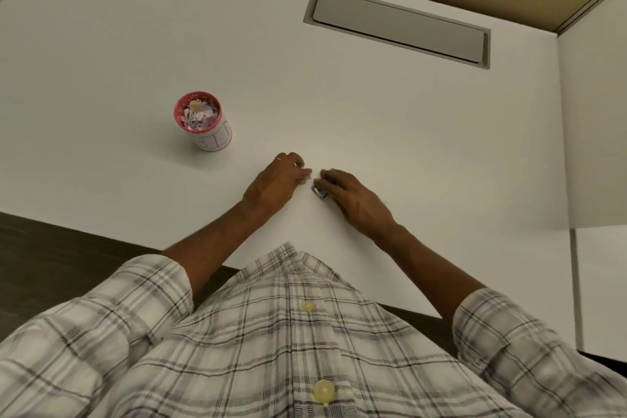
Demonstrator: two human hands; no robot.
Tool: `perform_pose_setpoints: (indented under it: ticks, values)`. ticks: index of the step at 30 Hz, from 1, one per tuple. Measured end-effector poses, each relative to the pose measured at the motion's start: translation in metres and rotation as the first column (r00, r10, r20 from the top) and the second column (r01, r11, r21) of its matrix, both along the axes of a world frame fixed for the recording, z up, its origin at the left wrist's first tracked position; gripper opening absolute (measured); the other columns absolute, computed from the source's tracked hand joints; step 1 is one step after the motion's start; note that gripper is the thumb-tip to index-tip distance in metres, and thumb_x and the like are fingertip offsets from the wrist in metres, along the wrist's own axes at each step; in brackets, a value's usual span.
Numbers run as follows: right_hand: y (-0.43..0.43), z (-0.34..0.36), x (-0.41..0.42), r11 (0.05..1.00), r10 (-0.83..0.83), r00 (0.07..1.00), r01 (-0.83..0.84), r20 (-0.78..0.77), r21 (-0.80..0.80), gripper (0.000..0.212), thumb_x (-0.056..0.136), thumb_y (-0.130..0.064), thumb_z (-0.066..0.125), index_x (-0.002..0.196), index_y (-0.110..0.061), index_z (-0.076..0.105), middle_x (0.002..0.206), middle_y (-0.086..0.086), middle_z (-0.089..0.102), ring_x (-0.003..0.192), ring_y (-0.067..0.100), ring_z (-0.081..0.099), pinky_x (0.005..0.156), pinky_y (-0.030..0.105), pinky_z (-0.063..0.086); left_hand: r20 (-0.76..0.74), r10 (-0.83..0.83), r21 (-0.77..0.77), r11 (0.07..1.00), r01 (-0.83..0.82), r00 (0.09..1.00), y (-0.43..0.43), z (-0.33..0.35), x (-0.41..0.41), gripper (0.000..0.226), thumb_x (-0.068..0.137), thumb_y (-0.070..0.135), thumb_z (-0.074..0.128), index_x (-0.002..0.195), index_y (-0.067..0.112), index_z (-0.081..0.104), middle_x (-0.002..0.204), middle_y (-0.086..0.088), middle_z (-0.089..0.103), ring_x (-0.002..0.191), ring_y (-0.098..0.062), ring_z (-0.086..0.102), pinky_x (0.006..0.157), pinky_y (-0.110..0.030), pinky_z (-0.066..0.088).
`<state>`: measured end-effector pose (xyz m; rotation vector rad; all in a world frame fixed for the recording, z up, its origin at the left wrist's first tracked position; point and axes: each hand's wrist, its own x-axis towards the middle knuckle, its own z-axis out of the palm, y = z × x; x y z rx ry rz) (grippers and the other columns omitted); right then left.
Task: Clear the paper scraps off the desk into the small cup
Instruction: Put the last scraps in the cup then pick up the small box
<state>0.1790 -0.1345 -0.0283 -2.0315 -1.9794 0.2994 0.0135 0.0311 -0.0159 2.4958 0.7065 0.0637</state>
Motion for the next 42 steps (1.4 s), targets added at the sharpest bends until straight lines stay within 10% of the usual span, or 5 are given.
perform_pose_setpoints:
  ticks: [6,14,25,29,42]
  values:
    - [0.012,0.004,0.009,0.997,0.028,0.982,-0.041,0.188,0.067,0.034,0.105,-0.024,0.054,0.134,-0.008,0.062,0.12,0.01,0.069,0.104,0.029,0.064,0.078,0.042,0.057,-0.046,-0.072,0.149,0.986,0.078,0.996,-0.001,0.003,0.0,0.022,0.097,0.016,0.055,0.112,0.007,0.07,0.108,-0.011,0.063,0.099,-0.028,0.06,0.075,-0.043,0.054]
    - [-0.024,0.021,0.038,0.859,-0.489,0.848,0.508,-0.203,0.053,0.031,0.108,-0.03,0.043,0.137,-0.027,0.056,0.117,-0.007,0.065,0.099,0.01,0.064,0.084,0.016,0.042,0.008,-0.046,0.122,0.992,0.045,0.999,0.001,0.005,0.002,0.021,0.096,0.013,0.053,0.103,0.008,0.071,0.102,-0.007,0.064,0.096,-0.023,0.061,0.077,-0.04,0.053]
    - [-0.052,0.012,0.01,0.927,-0.374,0.926,0.371,0.056,0.062,0.035,0.101,-0.03,0.061,0.132,-0.014,0.065,0.115,0.006,0.071,0.094,0.027,0.067,0.071,0.038,0.059,0.108,0.075,-0.212,0.976,-0.051,0.991,0.0,0.008,0.015,0.022,0.095,0.025,0.06,0.111,0.018,0.073,0.105,0.001,0.065,0.098,-0.015,0.063,0.085,-0.029,0.051]
    - [-0.044,0.01,-0.001,0.911,-0.411,0.909,0.408,0.063,0.06,0.034,0.099,-0.029,0.065,0.125,-0.007,0.066,0.11,0.011,0.071,0.093,0.03,0.067,0.072,0.038,0.058,-0.1,0.011,-0.209,0.977,-0.031,0.995,-0.001,-0.001,0.026,0.028,0.101,0.024,0.042,0.116,0.017,0.064,0.117,0.004,0.053,0.119,-0.024,0.051,0.092,-0.033,0.041]
    - [-0.024,0.009,-0.015,0.839,-0.533,0.843,0.538,-0.067,0.088,0.011,0.094,-0.007,0.064,0.103,-0.008,0.069,0.095,0.007,0.069,0.08,0.026,0.065,0.071,0.027,0.046,0.057,-0.08,0.003,0.997,0.08,0.995,-0.006,0.0,0.019,0.019,0.095,0.023,0.053,0.085,0.01,0.064,0.088,0.003,0.058,0.084,-0.015,0.054,0.07,-0.034,0.051]
